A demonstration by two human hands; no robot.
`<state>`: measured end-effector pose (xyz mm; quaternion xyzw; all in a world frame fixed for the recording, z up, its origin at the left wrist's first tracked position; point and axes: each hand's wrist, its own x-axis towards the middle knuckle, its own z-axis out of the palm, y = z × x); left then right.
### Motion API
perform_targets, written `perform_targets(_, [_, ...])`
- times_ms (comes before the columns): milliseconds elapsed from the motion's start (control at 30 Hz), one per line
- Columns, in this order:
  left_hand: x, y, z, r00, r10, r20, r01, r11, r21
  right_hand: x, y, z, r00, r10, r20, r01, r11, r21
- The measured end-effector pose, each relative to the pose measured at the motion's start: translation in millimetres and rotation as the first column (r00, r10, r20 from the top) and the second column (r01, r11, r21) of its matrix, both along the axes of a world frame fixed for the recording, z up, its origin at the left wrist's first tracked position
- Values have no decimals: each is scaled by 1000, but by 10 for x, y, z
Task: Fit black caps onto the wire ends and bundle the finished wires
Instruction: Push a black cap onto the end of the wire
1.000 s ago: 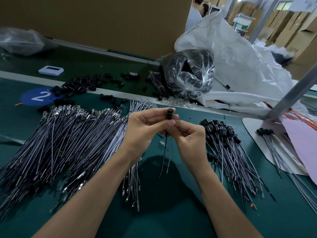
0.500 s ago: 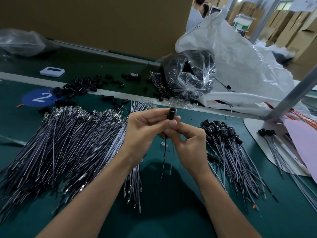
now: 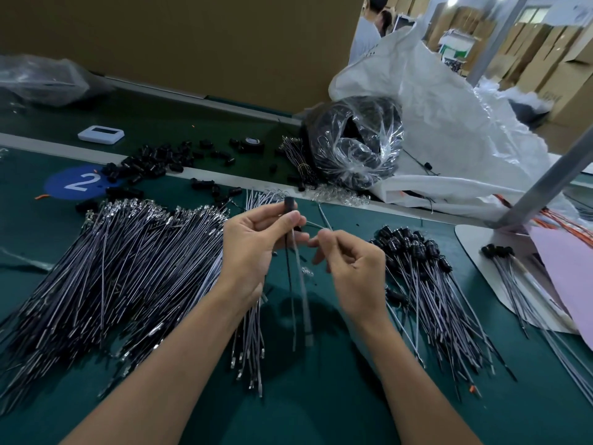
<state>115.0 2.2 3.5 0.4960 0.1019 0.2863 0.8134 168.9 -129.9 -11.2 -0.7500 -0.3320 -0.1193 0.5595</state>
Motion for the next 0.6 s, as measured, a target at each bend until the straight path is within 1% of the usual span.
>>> perform_targets(33, [7, 14, -6, 999, 7, -32, -7, 1000, -10, 52, -27, 2, 999, -39, 36, 41, 998, -39])
perform_targets(100, [15, 33, -11, 995, -10, -98, 5, 998, -57, 111, -56, 8, 994, -49, 101, 67, 982, -176])
perform_targets(133, [16, 41, -7, 990, -34, -135, 24, 997, -73, 119, -58, 6, 993, -29, 117, 61, 960, -275])
perform_targets(200, [12, 43, -2, 976, -84, -201, 76, 996, -48, 109, -49, -16, 992, 11, 126, 50, 879, -475])
perform_targets(267, [1, 42, -8, 966, -116, -233, 120, 993, 3, 108, -46, -24, 994, 32, 106, 34, 820, -571])
perform_targets(433, [-7, 63, -18, 960, -151, -236, 165, 986, 39, 139, -61, 16, 997, 73, 29, -39, 780, -625])
perform_targets(500, [-1, 64, -18, 958, -169, -233, 183, 983, 37, 142, -70, 22, 996, 82, 39, -36, 749, -662])
perform_targets(533, [3, 61, -19, 956, -174, -234, 189, 981, 40, 143, -73, 28, 995, 76, 59, -18, 748, -663])
perform_targets(567, [6, 56, -18, 956, -174, -236, 191, 980, 49, 146, -74, 36, 995, 55, 86, 12, 777, -630])
perform_targets(600, [9, 52, -18, 956, -169, -238, 189, 980, 64, 153, -76, 51, 995, 13, 103, 46, 835, -549])
